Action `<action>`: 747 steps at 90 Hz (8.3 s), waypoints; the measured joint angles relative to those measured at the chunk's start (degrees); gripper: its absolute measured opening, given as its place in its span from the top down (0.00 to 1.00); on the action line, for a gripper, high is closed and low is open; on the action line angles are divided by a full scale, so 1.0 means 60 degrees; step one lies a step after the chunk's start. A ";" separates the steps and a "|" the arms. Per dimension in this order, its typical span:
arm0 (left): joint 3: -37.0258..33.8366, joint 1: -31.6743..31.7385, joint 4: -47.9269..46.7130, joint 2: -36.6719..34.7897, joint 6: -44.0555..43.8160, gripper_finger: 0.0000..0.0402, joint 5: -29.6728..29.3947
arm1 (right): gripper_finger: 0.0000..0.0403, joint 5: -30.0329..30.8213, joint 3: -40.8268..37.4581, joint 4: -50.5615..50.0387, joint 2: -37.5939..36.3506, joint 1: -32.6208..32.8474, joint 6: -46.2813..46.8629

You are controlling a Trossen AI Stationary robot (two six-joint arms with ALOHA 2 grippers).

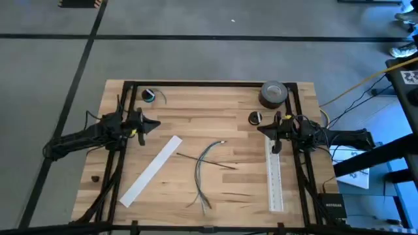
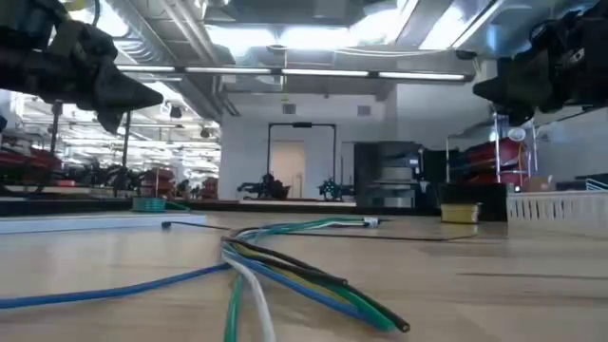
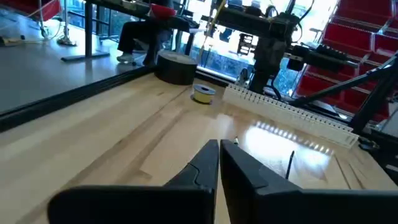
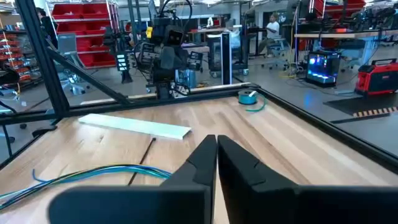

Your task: Ziptie cables

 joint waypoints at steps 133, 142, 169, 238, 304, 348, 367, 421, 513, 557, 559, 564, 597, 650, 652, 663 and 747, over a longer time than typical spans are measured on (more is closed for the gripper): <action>0.0000 0.0000 0.0000 0.0000 0.0000 1.00 0.0000 | 1.00 0.0000 0.0004 0.0003 0.0000 0.0003 0.0001; -0.0002 0.0001 -0.0002 -0.0004 0.0000 1.00 0.0000 | 1.00 0.0000 0.0000 0.0003 0.0000 0.0000 0.0004; 0.0000 0.0001 -0.0002 -0.0002 0.0000 1.00 0.0000 | 1.00 0.0000 0.0000 0.0003 0.0000 0.0004 0.0003; -0.0003 0.0001 -0.0002 0.0000 0.0000 1.00 0.0000 | 1.00 0.0000 0.0000 0.0002 0.0000 0.0002 0.0002; -0.0015 0.0001 0.0820 0.0000 0.0482 1.00 -0.0058 | 1.00 0.0000 0.0000 0.0003 0.0000 0.0000 0.0000; 0.0882 -0.0007 0.1919 0.0624 0.0587 1.00 -0.0434 | 1.00 0.0000 0.0000 0.0003 0.0000 0.0001 0.0001; 0.1930 -0.0034 0.1503 0.2534 0.0824 1.00 -0.0610 | 1.00 0.0002 0.0001 0.0003 0.0000 0.0002 0.0000; 0.2823 -0.0480 0.1709 0.4324 -0.0425 1.00 -0.0492 | 1.00 0.0000 0.0000 0.0003 0.0000 0.0004 0.0002; 0.3071 -0.0581 0.2482 0.5478 0.1073 0.66 -0.0497 | 1.00 0.0000 0.0001 0.0006 0.0000 0.0004 0.0001; 0.3075 -0.0724 0.2616 0.6545 0.0959 0.56 -0.0495 | 1.00 0.0000 0.0000 0.0004 0.0000 0.0002 0.0002; 0.3075 -0.0724 0.2619 0.6613 0.0941 0.56 -0.0494 | 1.00 0.0003 0.0000 0.0006 0.0000 0.0000 0.0003; 0.3075 -0.0735 0.2736 0.6829 0.0989 0.56 -0.0492 | 1.00 0.0000 0.0004 0.0006 0.0004 0.0000 0.0004; 0.4158 -0.0788 0.2902 0.8814 0.0581 0.56 -0.0569 | 1.00 0.0000 0.0001 0.0006 0.0000 0.0001 0.0001; 0.5005 -0.1675 0.0956 1.0779 -0.1257 0.56 -0.0484 | 1.00 0.0000 0.0002 0.0006 0.0004 0.0002 0.0002; 0.5005 -0.1782 0.1008 1.0842 -0.1257 0.56 -0.0481 | 1.00 0.0000 0.0000 0.0006 0.0002 0.0002 0.0002; 0.5005 -0.2248 0.1338 1.1126 -0.1402 0.56 -0.0486 | 1.00 0.0000 0.0000 0.0006 0.0003 0.0003 0.0000; 0.5005 -0.2706 0.1908 1.1897 -0.2677 0.56 -0.0871 | 1.00 0.0106 0.0000 0.0376 0.0000 0.0002 -0.0452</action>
